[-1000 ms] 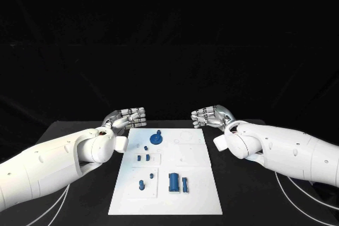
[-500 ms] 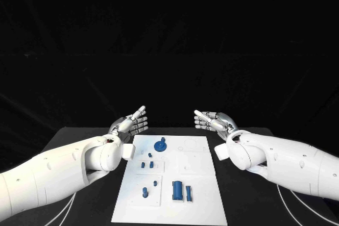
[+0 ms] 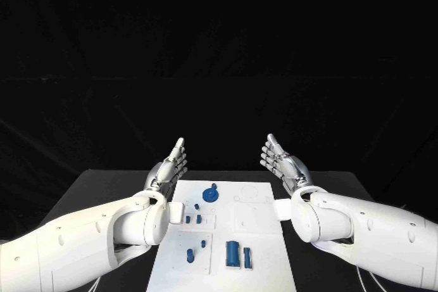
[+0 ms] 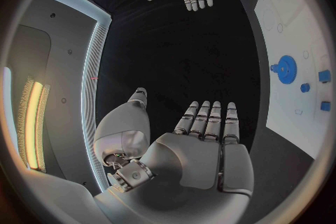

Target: Assemble the parts on the task board

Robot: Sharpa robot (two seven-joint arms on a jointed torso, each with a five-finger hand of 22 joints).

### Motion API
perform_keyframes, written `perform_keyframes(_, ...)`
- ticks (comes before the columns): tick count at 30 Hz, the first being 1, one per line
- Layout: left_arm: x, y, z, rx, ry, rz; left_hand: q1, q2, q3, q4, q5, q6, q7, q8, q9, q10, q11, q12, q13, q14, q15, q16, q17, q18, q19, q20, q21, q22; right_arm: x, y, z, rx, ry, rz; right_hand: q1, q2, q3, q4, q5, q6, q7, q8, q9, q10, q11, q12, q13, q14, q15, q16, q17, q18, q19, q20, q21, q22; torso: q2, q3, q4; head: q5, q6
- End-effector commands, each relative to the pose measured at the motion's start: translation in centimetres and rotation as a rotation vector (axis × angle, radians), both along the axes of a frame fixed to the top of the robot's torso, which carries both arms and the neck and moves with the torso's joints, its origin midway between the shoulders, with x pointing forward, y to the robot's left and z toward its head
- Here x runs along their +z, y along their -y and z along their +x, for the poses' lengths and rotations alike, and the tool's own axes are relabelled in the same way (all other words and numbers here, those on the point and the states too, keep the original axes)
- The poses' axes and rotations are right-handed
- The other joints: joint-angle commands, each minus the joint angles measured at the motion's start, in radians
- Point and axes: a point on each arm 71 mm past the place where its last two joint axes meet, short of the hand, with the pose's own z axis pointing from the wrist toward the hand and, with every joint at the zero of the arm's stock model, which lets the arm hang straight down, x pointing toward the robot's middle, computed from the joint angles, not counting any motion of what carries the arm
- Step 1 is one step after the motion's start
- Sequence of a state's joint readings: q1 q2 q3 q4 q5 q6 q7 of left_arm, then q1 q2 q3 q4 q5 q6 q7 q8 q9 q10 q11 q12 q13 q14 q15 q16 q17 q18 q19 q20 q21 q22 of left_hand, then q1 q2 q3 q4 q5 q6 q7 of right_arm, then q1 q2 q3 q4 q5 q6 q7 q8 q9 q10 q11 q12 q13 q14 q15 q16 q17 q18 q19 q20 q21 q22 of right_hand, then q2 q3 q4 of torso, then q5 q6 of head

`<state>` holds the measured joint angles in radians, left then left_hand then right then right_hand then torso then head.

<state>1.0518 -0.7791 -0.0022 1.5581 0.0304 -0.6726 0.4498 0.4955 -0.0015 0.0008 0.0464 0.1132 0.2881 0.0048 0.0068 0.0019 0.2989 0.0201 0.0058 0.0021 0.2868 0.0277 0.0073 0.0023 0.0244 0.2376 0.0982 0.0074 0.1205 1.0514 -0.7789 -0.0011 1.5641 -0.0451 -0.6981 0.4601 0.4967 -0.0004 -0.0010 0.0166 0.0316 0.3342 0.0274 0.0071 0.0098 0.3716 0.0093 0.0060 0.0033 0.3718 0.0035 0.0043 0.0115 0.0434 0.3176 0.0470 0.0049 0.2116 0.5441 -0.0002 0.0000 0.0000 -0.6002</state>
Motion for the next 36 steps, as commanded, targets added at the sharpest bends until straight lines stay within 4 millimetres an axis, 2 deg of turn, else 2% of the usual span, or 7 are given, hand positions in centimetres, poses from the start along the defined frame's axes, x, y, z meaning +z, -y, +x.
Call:
perform_keyframes(1, 0.73, -0.26, -0.16, 0.067, 0.090, 0.058, -0.163, 0.002, -0.001, -0.046, -0.037, -0.095, -0.005, -0.007, -0.002, -0.098, -0.020, -0.006, -0.002, -0.094, -0.028, -0.007, -0.002, -0.024, -0.077, -0.098, -0.007, -0.039, 0.24, 0.45, -0.08, -0.076, 0.028, -0.001, -0.163, 0.000, 0.001, -0.017, -0.032, -0.110, -0.027, -0.007, -0.010, -0.122, -0.009, -0.006, -0.003, -0.122, -0.004, -0.004, -0.011, -0.043, -0.105, -0.047, -0.005, -0.070, 0.000, 0.0002, 0.0000, 0.000, 0.000)
perform_keyframes(3, 0.73, -0.25, -0.16, 0.067, 0.090, 0.058, -0.189, 0.002, -0.001, -0.046, -0.043, -0.110, -0.005, -0.007, -0.002, -0.114, -0.020, -0.006, -0.002, -0.109, -0.028, -0.007, -0.002, -0.024, -0.090, -0.098, -0.007, -0.046, 0.24, 0.45, -0.08, -0.076, 0.028, -0.001, -0.189, 0.000, 0.001, -0.017, -0.032, -0.127, -0.027, -0.007, -0.010, -0.142, -0.009, -0.006, -0.003, -0.142, -0.004, -0.004, -0.011, -0.043, -0.122, -0.047, -0.005, -0.081, 0.000, 0.0002, 0.0000, 0.000, 0.000)
perform_keyframes(4, 0.73, -0.25, -0.16, 0.067, 0.090, 0.058, -0.202, 0.002, -0.001, -0.046, -0.113, -0.117, -0.005, -0.007, -0.002, -0.122, -0.020, -0.006, -0.002, -0.117, -0.028, -0.007, -0.002, -0.024, -0.097, -0.098, -0.007, -0.049, 0.24, 0.45, -0.08, -0.076, 0.028, -0.001, -0.202, 0.000, 0.001, -0.017, -0.032, -0.136, -0.027, -0.007, -0.010, -0.151, -0.009, -0.006, -0.003, -0.152, -0.004, -0.004, -0.011, -0.043, -0.130, -0.047, -0.005, -0.086, 0.000, 0.0002, 0.0000, 0.000, 0.000)
perform_keyframes(5, 0.73, -0.25, -0.16, 0.067, 0.090, 0.058, -0.210, 0.002, -0.001, -0.046, -0.113, -0.122, -0.005, -0.007, -0.002, -0.127, -0.020, -0.006, -0.002, -0.122, -0.028, -0.007, -0.002, -0.024, -0.101, -0.098, -0.007, -0.120, 0.24, 0.45, -0.08, -0.076, 0.028, -0.001, -0.210, 0.000, 0.001, -0.017, -0.032, -0.141, -0.027, -0.007, -0.010, -0.157, -0.009, -0.006, -0.003, -0.157, -0.004, -0.004, -0.011, -0.043, -0.134, -0.047, -0.005, -0.089, 0.000, 0.0002, 0.0000, 0.000, 0.000)
perform_keyframes(27, 0.73, -0.25, -0.16, 0.067, 0.090, 0.058, -0.380, 0.002, -0.001, -0.046, -0.113, -0.218, -0.005, -0.007, -0.002, -0.227, -0.020, -0.006, -0.002, -0.287, -0.028, -0.007, -0.002, -0.024, -0.238, -0.098, -0.007, -0.120, 0.24, 0.45, -0.08, -0.076, 0.028, -0.001, -0.377, 0.000, 0.001, -0.017, -0.032, -0.255, -0.027, -0.007, -0.010, -0.283, -0.009, -0.006, -0.003, -0.283, -0.004, -0.004, -0.011, -0.043, -0.241, -0.047, -0.005, -0.212, 0.000, 0.0002, 0.0000, 0.000, 0.000)
perform_keyframes(33, 0.73, -0.25, -0.16, 0.067, 0.090, 0.058, -0.402, 0.002, -0.001, -0.046, -0.113, -0.288, -0.005, -0.007, -0.002, -0.299, -0.020, -0.006, -0.002, -0.287, -0.028, -0.007, -0.002, -0.024, -0.238, -0.098, -0.007, -0.120, 0.24, 0.45, -0.08, -0.076, 0.028, -0.001, -0.497, 0.000, 0.001, -0.017, -0.032, -0.334, -0.027, -0.007, -0.010, -0.372, -0.009, -0.006, -0.003, -0.372, -0.004, -0.004, -0.011, -0.043, -0.318, -0.047, -0.005, -0.212, 0.000, 0.0002, 0.0000, 0.000, 0.000)
perform_keyframes(36, 0.73, -0.25, -0.16, 0.067, 0.090, 0.058, -0.495, 0.002, -0.001, -0.046, -0.113, -0.288, -0.005, -0.007, -0.002, -0.299, -0.020, -0.006, -0.002, -0.287, -0.028, -0.007, -0.002, -0.024, -0.238, -0.098, -0.007, -0.120, 0.24, 0.45, -0.08, -0.076, 0.028, -0.001, -0.497, 0.000, 0.001, -0.017, -0.032, -0.334, -0.027, -0.007, -0.010, -0.372, -0.009, -0.006, -0.003, -0.372, -0.004, -0.004, -0.011, -0.043, -0.318, -0.047, -0.005, -0.212, 0.000, 0.0002, 0.0000, 0.000, 0.000)
